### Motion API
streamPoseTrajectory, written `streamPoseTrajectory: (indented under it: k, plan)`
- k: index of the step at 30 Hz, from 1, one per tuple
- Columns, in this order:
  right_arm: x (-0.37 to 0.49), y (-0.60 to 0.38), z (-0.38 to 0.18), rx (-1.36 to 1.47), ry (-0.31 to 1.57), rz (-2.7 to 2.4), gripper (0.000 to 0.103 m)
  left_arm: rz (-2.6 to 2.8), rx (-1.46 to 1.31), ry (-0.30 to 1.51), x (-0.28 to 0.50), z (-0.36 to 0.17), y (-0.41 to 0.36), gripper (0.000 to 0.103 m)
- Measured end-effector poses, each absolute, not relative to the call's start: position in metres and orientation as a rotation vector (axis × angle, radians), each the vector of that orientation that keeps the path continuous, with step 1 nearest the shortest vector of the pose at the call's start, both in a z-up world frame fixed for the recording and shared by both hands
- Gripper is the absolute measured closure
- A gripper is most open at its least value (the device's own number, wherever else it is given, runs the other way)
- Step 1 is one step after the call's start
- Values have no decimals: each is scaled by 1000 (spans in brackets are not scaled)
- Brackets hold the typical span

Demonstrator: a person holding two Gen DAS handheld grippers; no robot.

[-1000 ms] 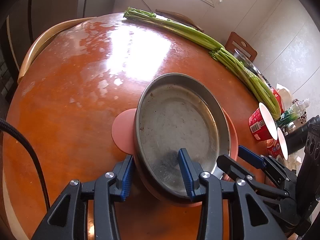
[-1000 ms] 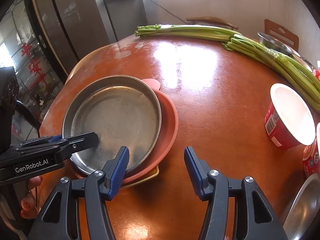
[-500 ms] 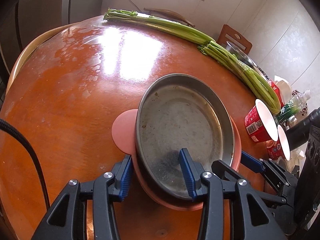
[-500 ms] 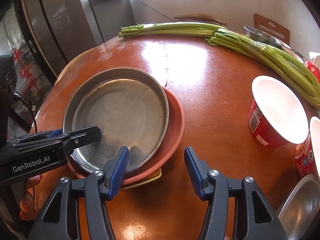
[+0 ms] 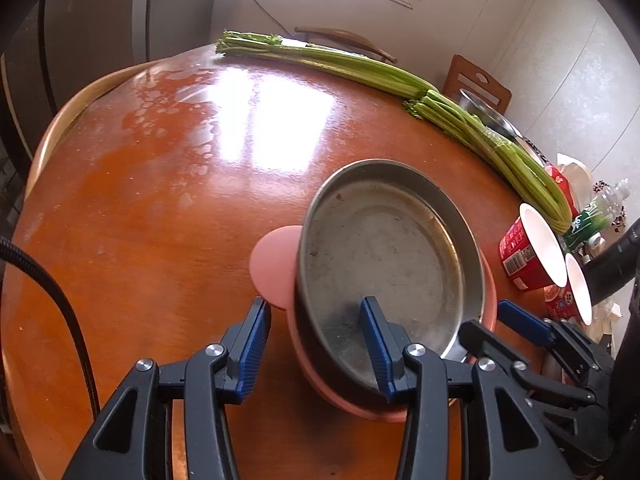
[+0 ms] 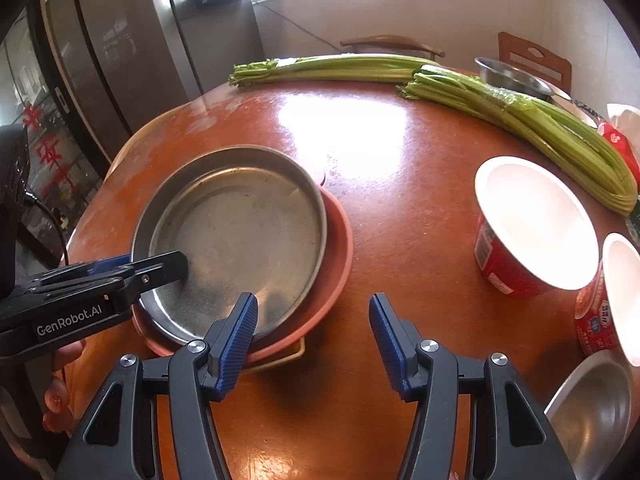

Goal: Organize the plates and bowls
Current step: 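Settle the silver tray on the pink bowl and open the left tool, then move the left tool to the large steel bowl and grasp its rim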

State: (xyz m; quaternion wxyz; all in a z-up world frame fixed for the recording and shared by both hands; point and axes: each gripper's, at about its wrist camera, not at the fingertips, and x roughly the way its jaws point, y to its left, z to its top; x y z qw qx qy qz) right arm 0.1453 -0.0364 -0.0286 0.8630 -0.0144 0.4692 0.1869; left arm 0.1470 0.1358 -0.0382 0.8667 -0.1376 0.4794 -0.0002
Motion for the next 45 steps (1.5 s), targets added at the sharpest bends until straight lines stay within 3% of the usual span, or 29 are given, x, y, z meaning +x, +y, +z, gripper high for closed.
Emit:
streamPoseTrajectory:
  k: [12, 27, 45]
  plan:
    - [122, -67, 9, -32, 869, 367, 43, 59, -258, 948, 122, -10, 130, 57]
    - [85, -154, 56, -23, 724, 255, 43, -41, -138, 872, 107, 40, 34, 57]
    - [54, -251, 44, 21, 745, 168, 43, -155, -47, 892, 98, 31, -76, 57]
